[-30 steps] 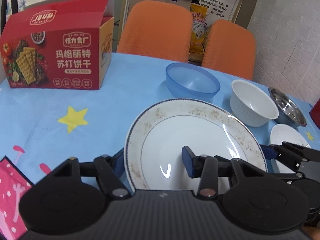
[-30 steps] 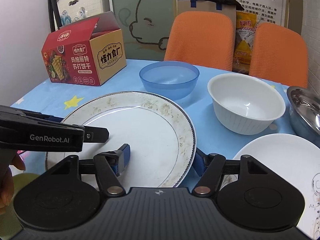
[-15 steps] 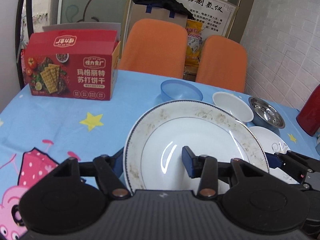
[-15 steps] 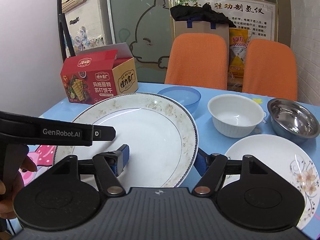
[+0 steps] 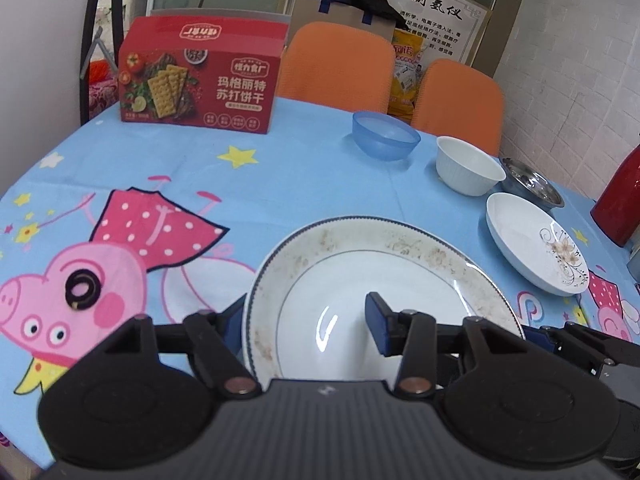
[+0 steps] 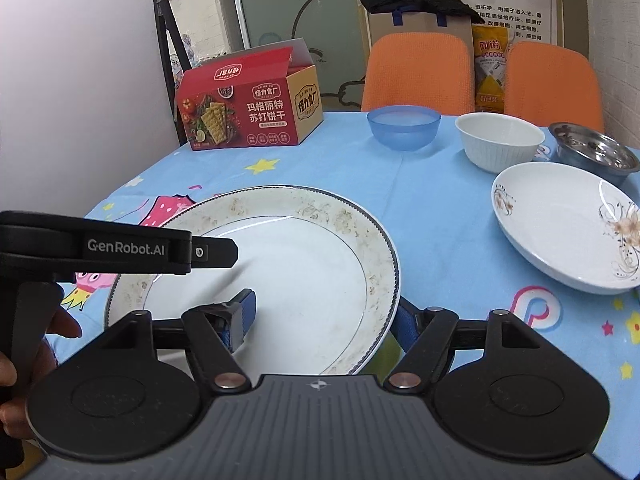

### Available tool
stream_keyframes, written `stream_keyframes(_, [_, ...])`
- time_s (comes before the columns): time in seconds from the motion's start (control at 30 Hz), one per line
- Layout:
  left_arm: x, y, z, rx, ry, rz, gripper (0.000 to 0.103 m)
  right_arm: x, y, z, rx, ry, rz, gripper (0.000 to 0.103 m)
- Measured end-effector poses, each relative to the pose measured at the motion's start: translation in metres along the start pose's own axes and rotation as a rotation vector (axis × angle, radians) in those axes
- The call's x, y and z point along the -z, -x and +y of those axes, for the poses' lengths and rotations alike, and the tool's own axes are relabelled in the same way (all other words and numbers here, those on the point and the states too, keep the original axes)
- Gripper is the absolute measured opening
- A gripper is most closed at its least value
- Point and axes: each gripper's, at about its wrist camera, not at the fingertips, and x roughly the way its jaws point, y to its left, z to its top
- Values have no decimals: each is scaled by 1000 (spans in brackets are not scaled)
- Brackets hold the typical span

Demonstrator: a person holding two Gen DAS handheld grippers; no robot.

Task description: Organize plates and bowls

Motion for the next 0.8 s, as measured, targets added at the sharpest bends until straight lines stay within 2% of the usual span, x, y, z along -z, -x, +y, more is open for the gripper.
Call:
stream_keyframes(0.1, [6,-1,2,15,4,0,48,5,-3,-1,-3,-16,16,103])
stream_keyframes(0.2, [9,-2,3,0,-11,-16,54,8,-7,1,-19,-19,31,103])
stream_keyframes(0.23, [10,-3,4,0,-7,-11,58,9,-8,2,-21,-15,34,103])
stream_keyframes(0.3, [13,-8,10,18,20,14,59,10,-7,2,-26,-19,29,103])
stream_keyframes(0.37, [14,-8,16,40,38,8,61,10,-2,0,-16,-35,-7,103])
stream_keyframes(0.43, [12,1,16,40,37,-39,70,8,9,-3,14,-40,-67,103])
stream_keyframes(0.57, [-3,19,10,60,22,-117,72,-1,32,-19,62,-72,-186,103])
stream_keyframes(0.67, [-12,21,0,81,7,-131,72,-5,39,-35,94,-78,-209,103])
stream_keyframes(0.8, [-16,13,-22,125,-22,-103,72,-17,47,-68,179,-58,-251,103])
